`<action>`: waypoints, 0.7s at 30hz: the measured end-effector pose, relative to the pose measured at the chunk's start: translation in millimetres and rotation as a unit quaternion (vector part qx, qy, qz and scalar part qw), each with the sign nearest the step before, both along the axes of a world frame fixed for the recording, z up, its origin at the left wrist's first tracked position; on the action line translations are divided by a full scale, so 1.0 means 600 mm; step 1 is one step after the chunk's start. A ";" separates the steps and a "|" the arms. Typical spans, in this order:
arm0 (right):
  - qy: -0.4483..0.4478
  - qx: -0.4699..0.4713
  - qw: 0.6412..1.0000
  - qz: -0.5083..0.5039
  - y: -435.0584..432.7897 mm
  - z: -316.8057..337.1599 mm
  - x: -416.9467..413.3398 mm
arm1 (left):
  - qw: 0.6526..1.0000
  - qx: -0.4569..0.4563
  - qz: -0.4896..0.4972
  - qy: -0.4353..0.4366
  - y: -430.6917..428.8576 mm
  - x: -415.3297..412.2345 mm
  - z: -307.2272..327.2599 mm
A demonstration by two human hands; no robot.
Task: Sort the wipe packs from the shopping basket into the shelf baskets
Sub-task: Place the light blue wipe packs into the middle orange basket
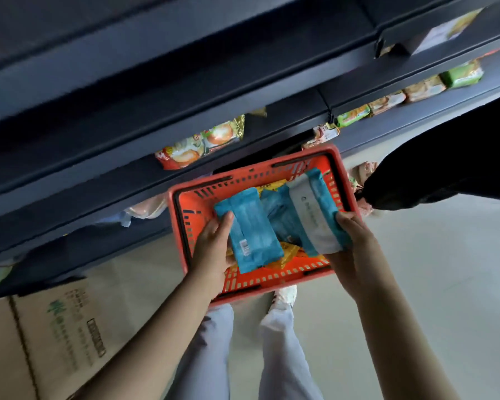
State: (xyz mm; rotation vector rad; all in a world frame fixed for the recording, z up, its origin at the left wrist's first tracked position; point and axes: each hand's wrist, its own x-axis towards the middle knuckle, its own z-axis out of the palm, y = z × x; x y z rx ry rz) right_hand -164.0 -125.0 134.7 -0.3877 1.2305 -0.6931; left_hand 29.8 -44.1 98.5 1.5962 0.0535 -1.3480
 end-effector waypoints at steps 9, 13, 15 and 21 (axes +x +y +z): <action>-0.025 -0.134 0.986 0.098 0.047 0.306 0.040 | 0.982 -0.124 0.102 0.097 0.105 0.005 0.318; -0.047 -0.167 0.971 0.163 0.051 0.390 0.098 | 0.964 -0.173 0.154 0.131 0.160 0.051 0.406; -0.049 -0.188 0.965 0.177 0.056 0.421 0.136 | 0.956 -0.200 0.173 0.125 0.188 0.082 0.446; -0.085 -0.142 0.973 0.159 0.119 0.477 0.286 | 0.948 -0.248 0.176 0.096 0.286 0.205 0.517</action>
